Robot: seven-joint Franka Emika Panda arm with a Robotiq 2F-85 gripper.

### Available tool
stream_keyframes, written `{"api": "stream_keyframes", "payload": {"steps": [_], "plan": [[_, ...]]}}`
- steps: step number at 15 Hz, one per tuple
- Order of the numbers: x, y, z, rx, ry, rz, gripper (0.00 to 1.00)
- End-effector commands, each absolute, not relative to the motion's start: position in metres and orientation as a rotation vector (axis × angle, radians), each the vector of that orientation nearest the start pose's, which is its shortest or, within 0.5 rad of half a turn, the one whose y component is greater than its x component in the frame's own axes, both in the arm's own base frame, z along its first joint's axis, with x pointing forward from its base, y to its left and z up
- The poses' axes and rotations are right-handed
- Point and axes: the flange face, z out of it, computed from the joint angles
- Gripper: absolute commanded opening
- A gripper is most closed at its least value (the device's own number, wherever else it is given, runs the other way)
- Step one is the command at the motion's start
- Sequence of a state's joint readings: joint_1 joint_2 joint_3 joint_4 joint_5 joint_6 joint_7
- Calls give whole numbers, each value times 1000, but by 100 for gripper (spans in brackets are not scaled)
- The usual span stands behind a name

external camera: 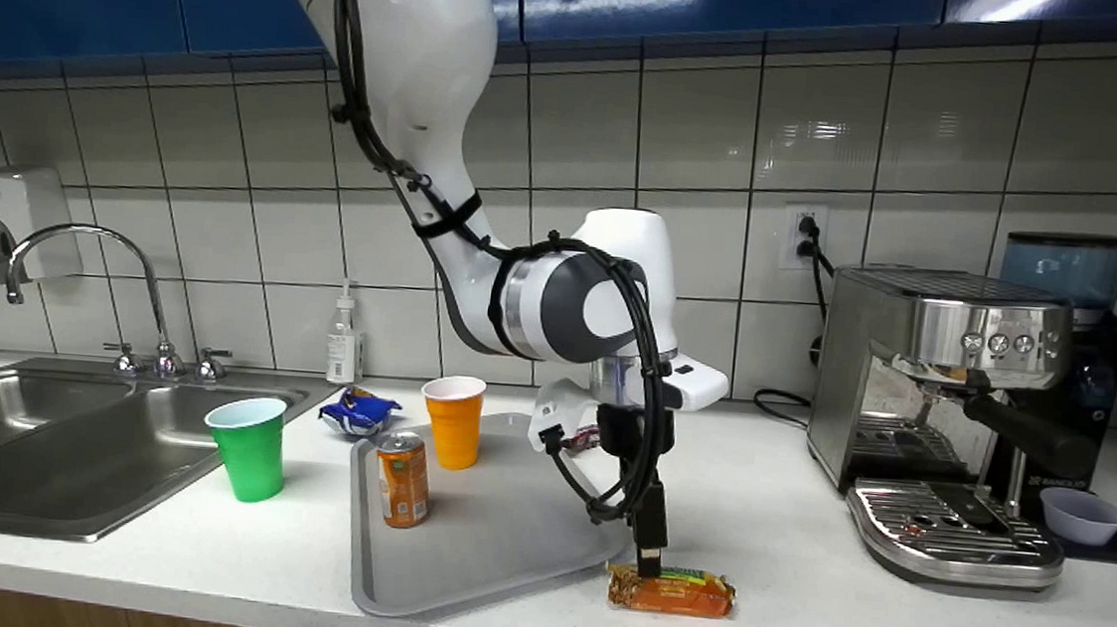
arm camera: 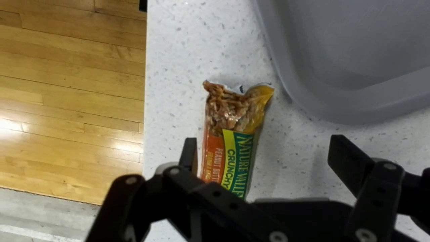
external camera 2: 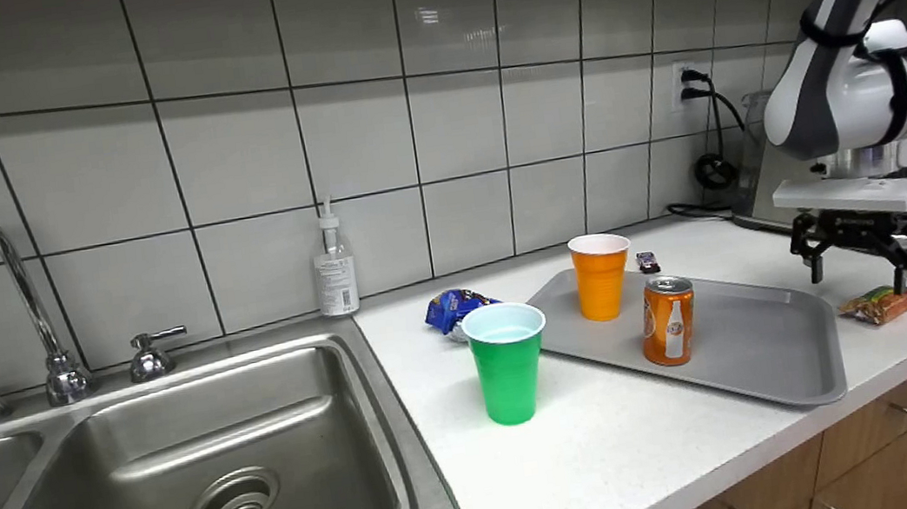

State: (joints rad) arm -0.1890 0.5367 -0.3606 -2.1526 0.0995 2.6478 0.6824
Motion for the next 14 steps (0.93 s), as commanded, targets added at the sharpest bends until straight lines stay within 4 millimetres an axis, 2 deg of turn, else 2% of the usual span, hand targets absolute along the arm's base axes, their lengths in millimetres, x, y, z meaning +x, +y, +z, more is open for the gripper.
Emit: {"api": "stream_keyframes", "payload": {"steps": [1, 8, 9, 10, 11, 14], "plan": [[479, -312, 156, -2613, 1967, 19, 100], [479, -314, 142, -2591, 1983, 51, 100], [478, -315, 141, -2589, 1985, 51, 75], [478, -316, 142, -2590, 1986, 48, 74], [478, -317, 143, -2589, 1989, 45, 68], [474, -319, 146, -2584, 1998, 35, 42]]}}
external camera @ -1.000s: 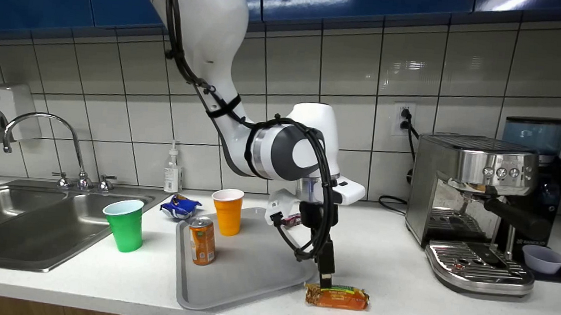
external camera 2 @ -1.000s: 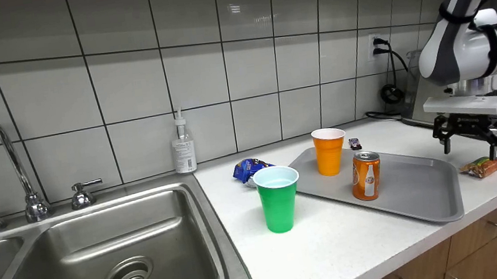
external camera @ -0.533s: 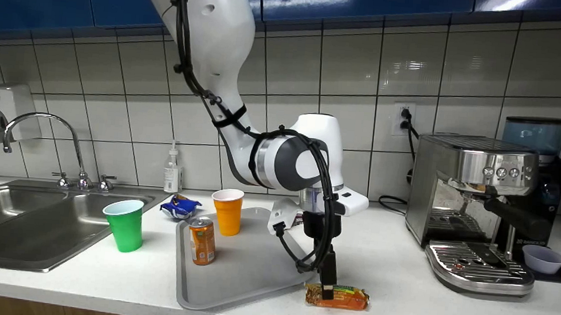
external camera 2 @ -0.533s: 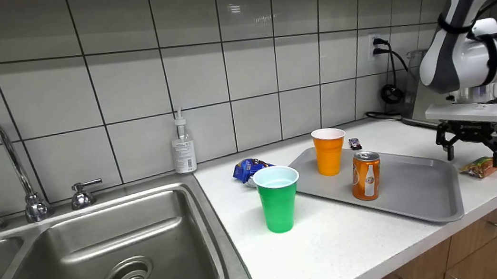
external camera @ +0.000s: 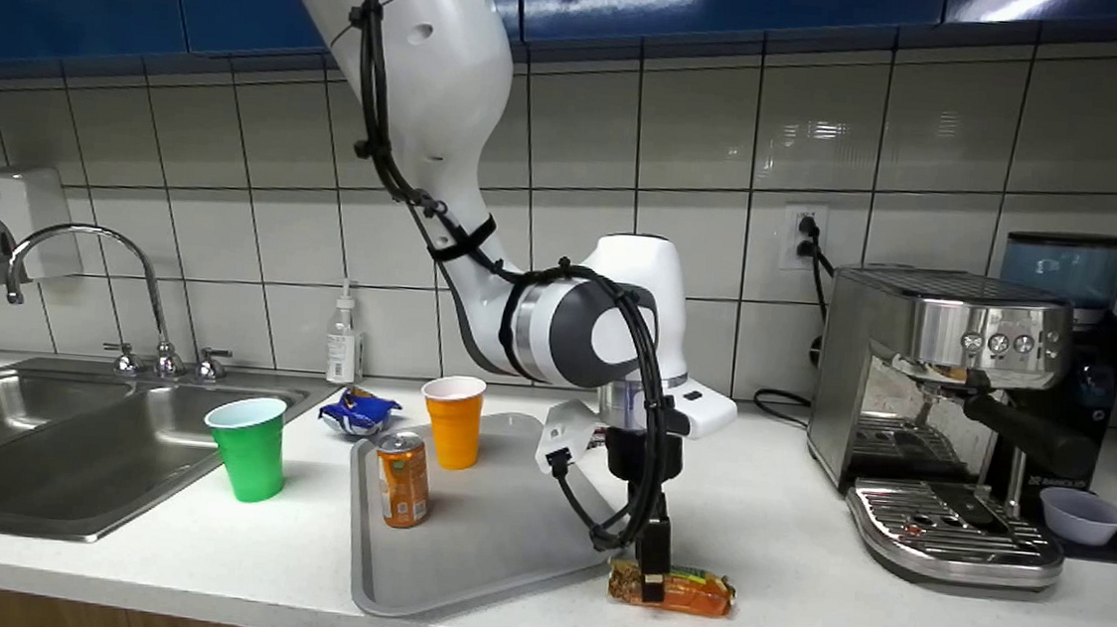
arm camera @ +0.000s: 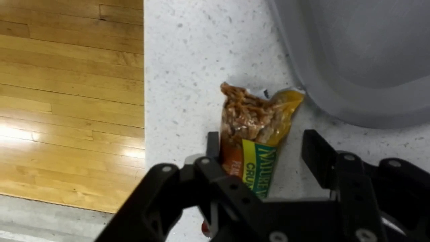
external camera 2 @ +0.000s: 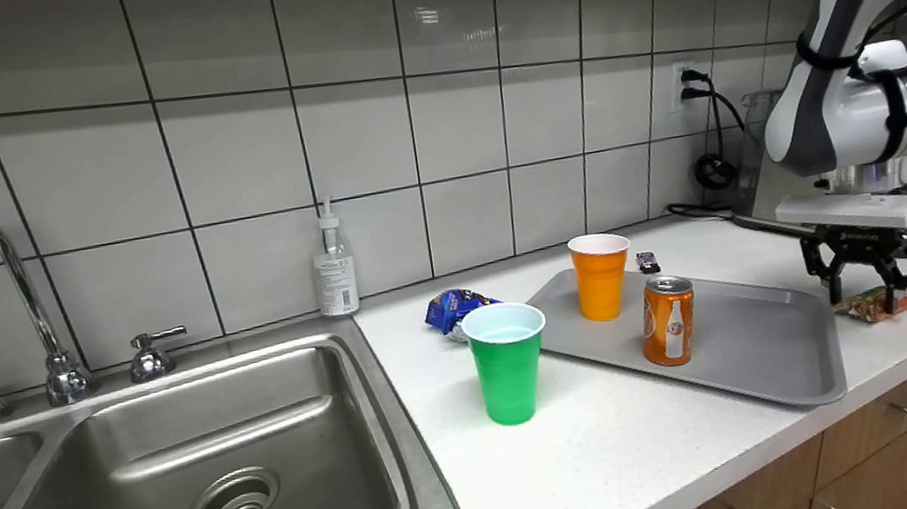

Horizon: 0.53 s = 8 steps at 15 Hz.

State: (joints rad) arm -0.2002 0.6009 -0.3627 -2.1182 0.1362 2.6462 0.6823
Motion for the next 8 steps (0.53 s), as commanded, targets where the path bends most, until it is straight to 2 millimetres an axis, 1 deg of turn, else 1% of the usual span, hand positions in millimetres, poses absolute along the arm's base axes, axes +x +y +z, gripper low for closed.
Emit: {"api": "stream_keyframes", "payload": {"steps": [1, 3, 4, 8], "plan": [[473, -320, 147, -2583, 2003, 31, 35], [470, -322, 151, -2580, 2011, 20, 20], [469, -322, 154, -2581, 2016, 11, 17], [467, -322, 173, -2579, 2030, -51, 17]]}}
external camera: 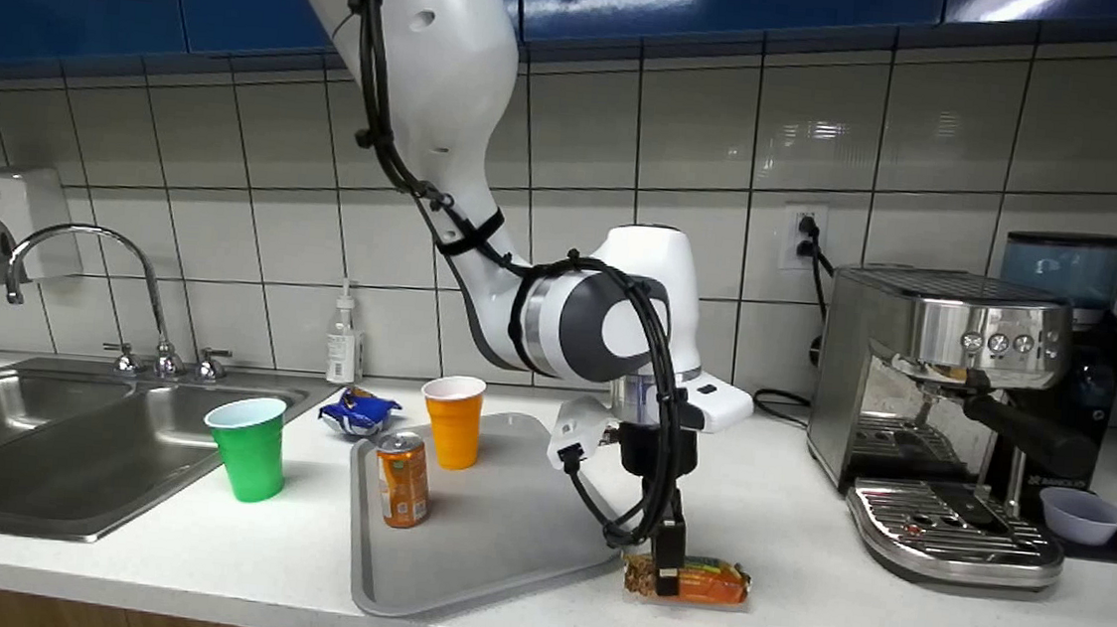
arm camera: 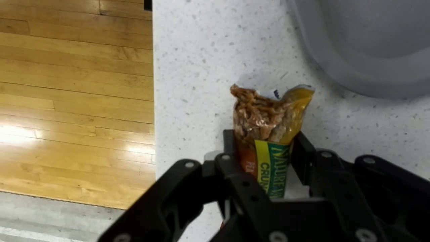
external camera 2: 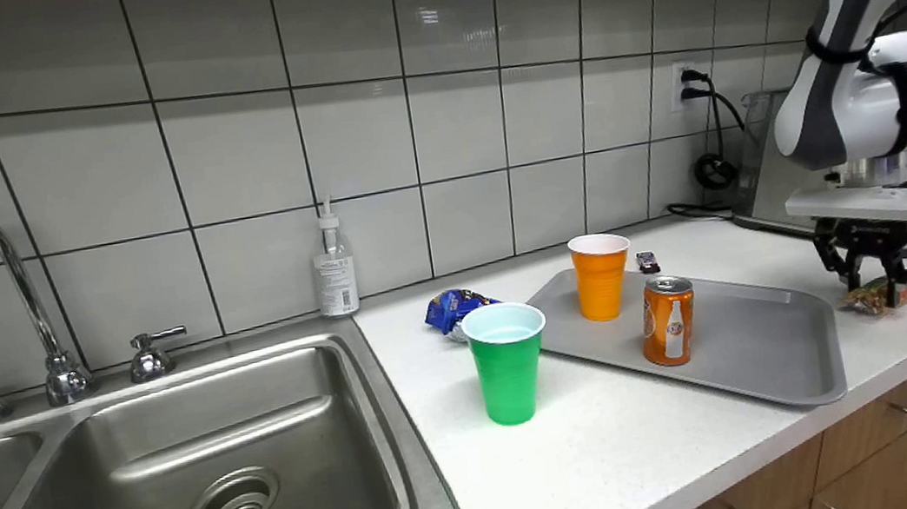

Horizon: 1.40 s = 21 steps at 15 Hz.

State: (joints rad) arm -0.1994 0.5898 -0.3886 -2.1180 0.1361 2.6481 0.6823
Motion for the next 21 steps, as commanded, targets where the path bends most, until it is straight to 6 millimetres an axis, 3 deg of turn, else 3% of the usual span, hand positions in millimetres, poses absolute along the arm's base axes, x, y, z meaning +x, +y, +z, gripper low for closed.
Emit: {"api": "stream_keyframes", "payload": {"steps": [1, 7, 13, 17, 21], "plan": [[468, -320, 180, -2583, 2028, -74, 17], [481, -287, 217, -2637, 1972, -187, 17], [504, -220, 241, -2760, 1835, -261, 17], [517, -175, 244, -2848, 1711, -267, 17], [525, -136, 235, -2904, 1580, -230, 17]]}}
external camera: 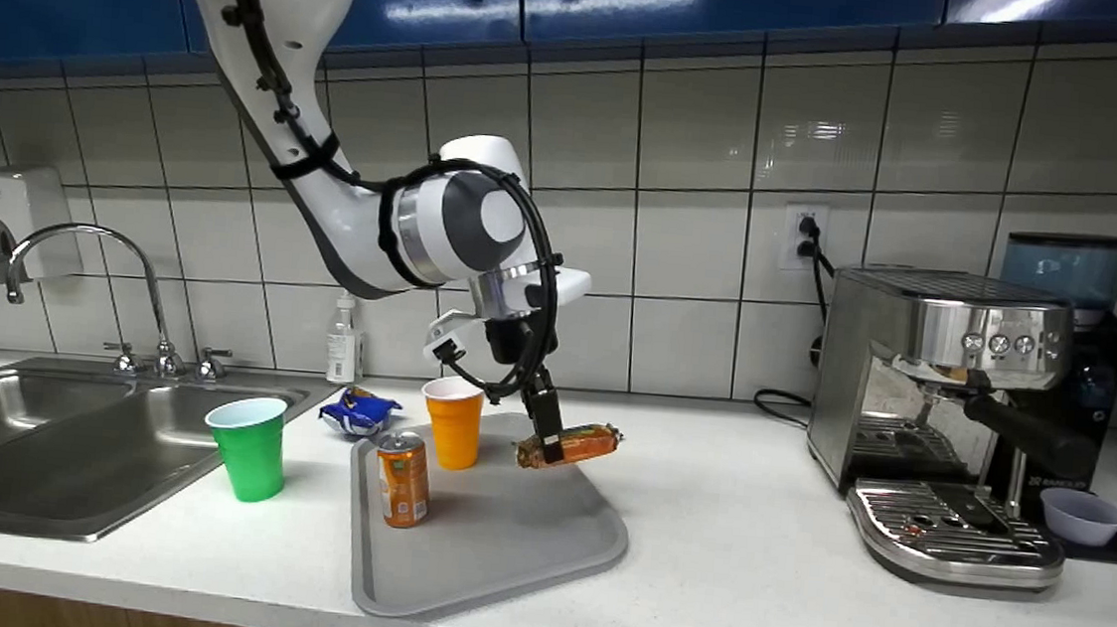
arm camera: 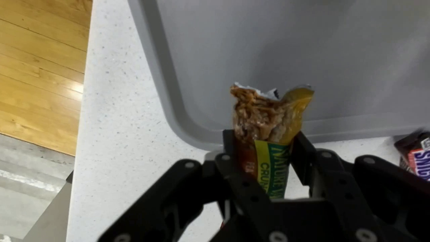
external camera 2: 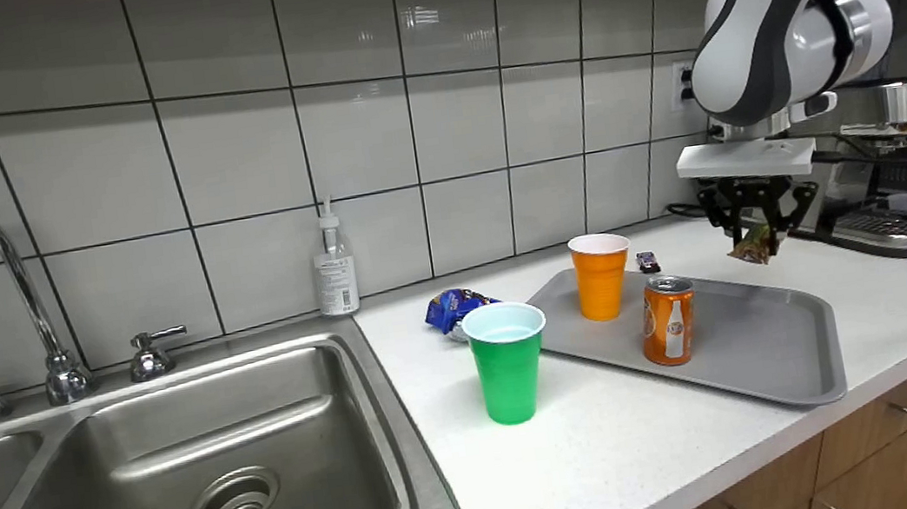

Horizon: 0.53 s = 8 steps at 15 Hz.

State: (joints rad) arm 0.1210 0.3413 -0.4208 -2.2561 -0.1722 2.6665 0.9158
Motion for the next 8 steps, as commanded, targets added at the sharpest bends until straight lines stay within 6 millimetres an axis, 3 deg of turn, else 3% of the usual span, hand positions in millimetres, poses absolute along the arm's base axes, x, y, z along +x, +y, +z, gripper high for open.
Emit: {"api": "stream_keyframes", "payload": {"steps": [1, 8], "plan": [[527, -126, 232, -2918, 1553, -215, 17], [528, -81, 209, -2989, 1406, -100, 17]]}}
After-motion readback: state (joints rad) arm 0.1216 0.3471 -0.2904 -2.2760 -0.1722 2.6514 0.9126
